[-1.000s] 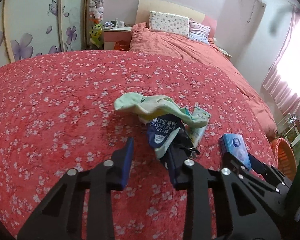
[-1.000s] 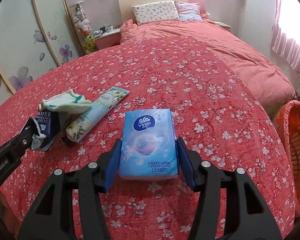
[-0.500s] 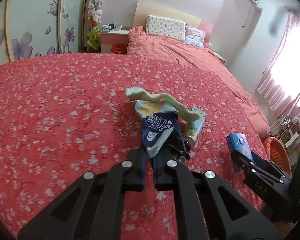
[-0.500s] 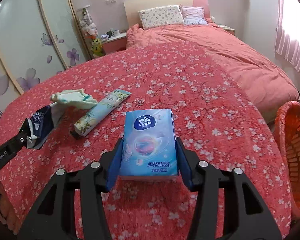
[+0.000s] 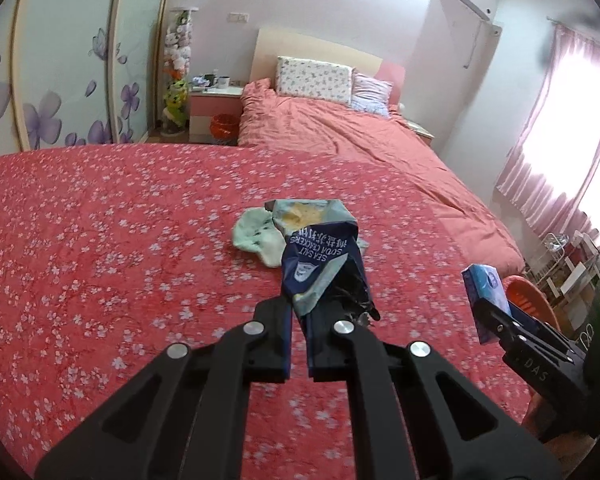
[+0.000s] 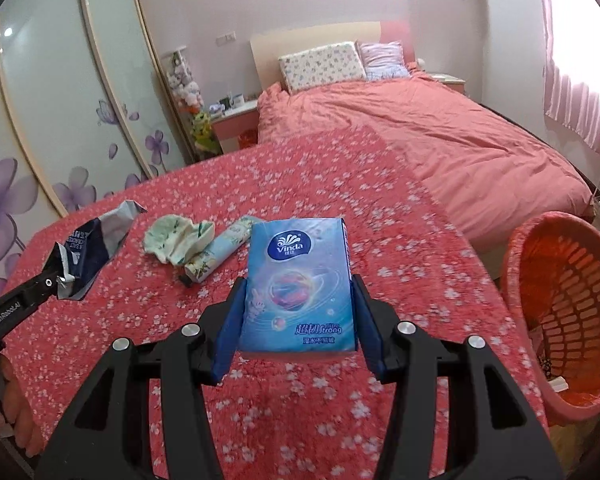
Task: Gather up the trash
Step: 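Lift the tissue pack and dark wrapper and carry both tools over the orange basket, then open both tools to drop the tissue pack and wrapper into the basket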
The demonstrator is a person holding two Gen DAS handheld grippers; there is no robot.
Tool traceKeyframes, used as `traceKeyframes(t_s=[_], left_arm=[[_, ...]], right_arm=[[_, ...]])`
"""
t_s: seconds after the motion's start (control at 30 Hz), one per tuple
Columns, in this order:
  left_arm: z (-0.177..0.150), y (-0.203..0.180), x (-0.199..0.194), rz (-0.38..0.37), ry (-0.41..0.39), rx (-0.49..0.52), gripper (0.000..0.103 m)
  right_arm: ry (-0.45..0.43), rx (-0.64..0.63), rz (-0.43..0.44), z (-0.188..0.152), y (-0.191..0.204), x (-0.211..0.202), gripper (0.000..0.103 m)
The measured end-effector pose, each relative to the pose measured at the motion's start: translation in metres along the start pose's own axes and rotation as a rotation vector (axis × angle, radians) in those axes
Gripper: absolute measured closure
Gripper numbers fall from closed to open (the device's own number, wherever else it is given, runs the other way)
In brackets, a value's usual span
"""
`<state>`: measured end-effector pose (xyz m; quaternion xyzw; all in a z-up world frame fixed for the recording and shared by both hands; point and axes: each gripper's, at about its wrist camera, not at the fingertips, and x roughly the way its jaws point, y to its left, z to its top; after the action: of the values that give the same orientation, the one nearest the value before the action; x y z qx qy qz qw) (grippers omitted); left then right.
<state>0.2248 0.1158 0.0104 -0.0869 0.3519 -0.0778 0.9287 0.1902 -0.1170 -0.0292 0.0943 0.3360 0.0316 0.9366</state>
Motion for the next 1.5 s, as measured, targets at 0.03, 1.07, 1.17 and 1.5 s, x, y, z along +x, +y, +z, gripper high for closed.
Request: traceKeyframes(t_s=[0.03,1.07,1.17,1.5], left_arm=[[0.0,-0.006,-0.003,-0.011,-0.003,0.007,0.097],[-0.028,-0.253,0.007,-0.436,0.047,0.228,0.097],[-0.032,-0.273,0.014,-0.469,0.064,0.247,0.097],[-0.053,-0.326,0.042,-0.537,0.131,0.303,0.097]], right_arm=[[-0.007,0.003,-0.001,0.0,-0.003,-0.003,0.052],[-0.362,0.179,-0.323,0.0,-0.155,-0.123,0.052],[-0.362,0.207,-0.336,-0.003,-0.169,-0.121,0.052],[-0.353,0.299,-0.36,-0.016,-0.208,-0.116,0.052]])
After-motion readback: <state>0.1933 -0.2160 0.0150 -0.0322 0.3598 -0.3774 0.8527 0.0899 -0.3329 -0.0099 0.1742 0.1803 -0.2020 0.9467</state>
